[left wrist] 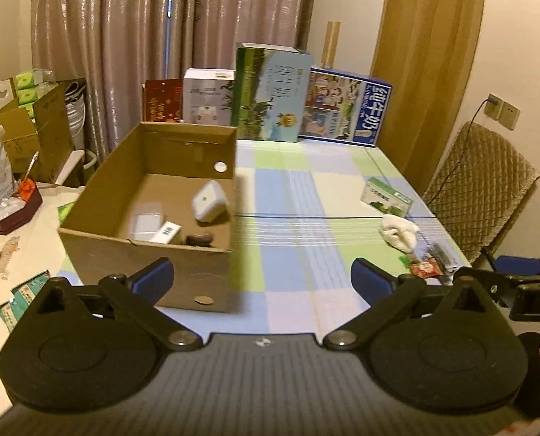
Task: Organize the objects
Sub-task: 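Withdraw both open tools from the box back over the table, then move the left tool toward the red candy packet while the right tool approaches the black lighter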
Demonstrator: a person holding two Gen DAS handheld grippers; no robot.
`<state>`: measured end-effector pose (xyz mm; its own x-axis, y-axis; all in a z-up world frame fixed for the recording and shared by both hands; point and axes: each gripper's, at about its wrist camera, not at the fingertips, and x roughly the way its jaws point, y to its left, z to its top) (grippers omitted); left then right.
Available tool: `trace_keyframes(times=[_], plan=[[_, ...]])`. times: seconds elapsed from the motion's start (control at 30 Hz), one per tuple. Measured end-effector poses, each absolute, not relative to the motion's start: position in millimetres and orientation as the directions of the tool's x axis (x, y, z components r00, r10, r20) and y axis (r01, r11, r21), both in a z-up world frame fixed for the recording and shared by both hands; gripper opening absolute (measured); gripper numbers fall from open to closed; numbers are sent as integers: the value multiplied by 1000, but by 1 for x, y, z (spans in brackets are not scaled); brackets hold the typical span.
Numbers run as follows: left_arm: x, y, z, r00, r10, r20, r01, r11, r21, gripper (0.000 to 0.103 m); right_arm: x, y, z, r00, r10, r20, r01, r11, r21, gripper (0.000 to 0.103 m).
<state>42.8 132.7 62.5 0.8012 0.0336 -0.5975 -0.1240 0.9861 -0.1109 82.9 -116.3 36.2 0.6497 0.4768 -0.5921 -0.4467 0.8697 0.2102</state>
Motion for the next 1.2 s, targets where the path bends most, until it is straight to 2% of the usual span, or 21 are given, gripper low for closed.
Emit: trace_keyframes(times=[0.47, 1.2], plan=[[34, 67, 42, 791, -86, -606, -54, 976, -210, 102, 74, -198, 23, 705, 359, -612, -310, 932, 189, 101], [46, 28, 30, 760, -132, -636, 25, 984, -175, 102, 73, -236, 8, 710, 323, -626, -237, 946, 220, 101]])
